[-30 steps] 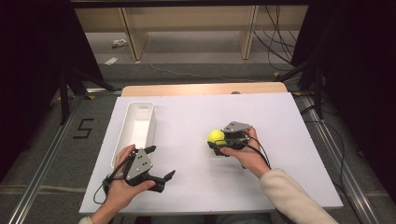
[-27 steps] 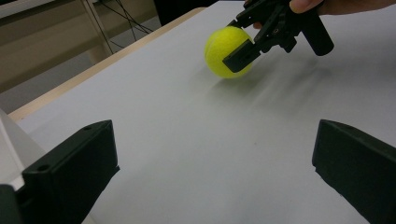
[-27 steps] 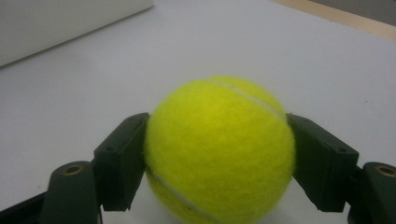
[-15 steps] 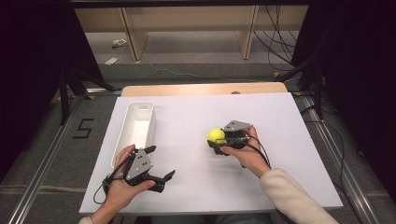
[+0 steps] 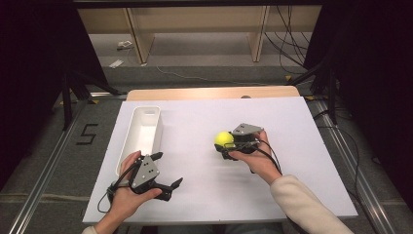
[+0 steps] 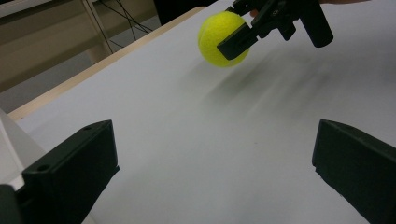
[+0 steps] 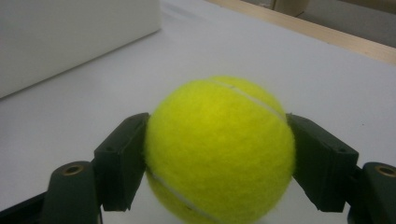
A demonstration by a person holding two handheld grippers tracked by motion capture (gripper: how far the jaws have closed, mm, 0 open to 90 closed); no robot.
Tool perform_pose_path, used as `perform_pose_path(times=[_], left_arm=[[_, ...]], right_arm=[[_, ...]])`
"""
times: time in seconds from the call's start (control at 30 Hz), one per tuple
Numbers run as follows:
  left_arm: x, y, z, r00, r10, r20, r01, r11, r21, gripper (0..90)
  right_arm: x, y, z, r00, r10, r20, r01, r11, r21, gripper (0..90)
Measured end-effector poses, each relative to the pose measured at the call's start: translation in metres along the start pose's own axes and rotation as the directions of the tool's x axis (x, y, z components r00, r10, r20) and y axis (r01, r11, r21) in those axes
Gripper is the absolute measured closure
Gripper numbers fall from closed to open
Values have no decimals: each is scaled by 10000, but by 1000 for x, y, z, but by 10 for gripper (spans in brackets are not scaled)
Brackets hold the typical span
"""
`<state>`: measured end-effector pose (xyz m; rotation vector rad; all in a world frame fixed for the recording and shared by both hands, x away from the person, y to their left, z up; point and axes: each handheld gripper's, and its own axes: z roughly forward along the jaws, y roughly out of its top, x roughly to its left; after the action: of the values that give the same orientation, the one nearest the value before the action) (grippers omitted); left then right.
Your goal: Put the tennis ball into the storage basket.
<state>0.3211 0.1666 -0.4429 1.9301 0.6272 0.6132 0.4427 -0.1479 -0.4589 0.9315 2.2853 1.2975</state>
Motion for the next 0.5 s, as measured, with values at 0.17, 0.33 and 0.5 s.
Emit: perform_pose_path(times=[0.17, 0.33, 0.5], left_arm=[[0, 0, 0, 10000, 18, -16, -18, 10000, -13, 0], [0, 0, 0, 10000, 31, -20, -31, 10000, -8, 0], [0, 0, 0, 10000, -10, -16, 10, 10000, -14, 0]], right_arm=[[4, 4, 1, 9999, -120, -77, 120, 9999, -60, 265], [8, 8, 1, 9998, -174, -129, 172, 9997, -154, 265], [10, 10, 1, 9996, -231, -170, 227, 9995, -214, 265]])
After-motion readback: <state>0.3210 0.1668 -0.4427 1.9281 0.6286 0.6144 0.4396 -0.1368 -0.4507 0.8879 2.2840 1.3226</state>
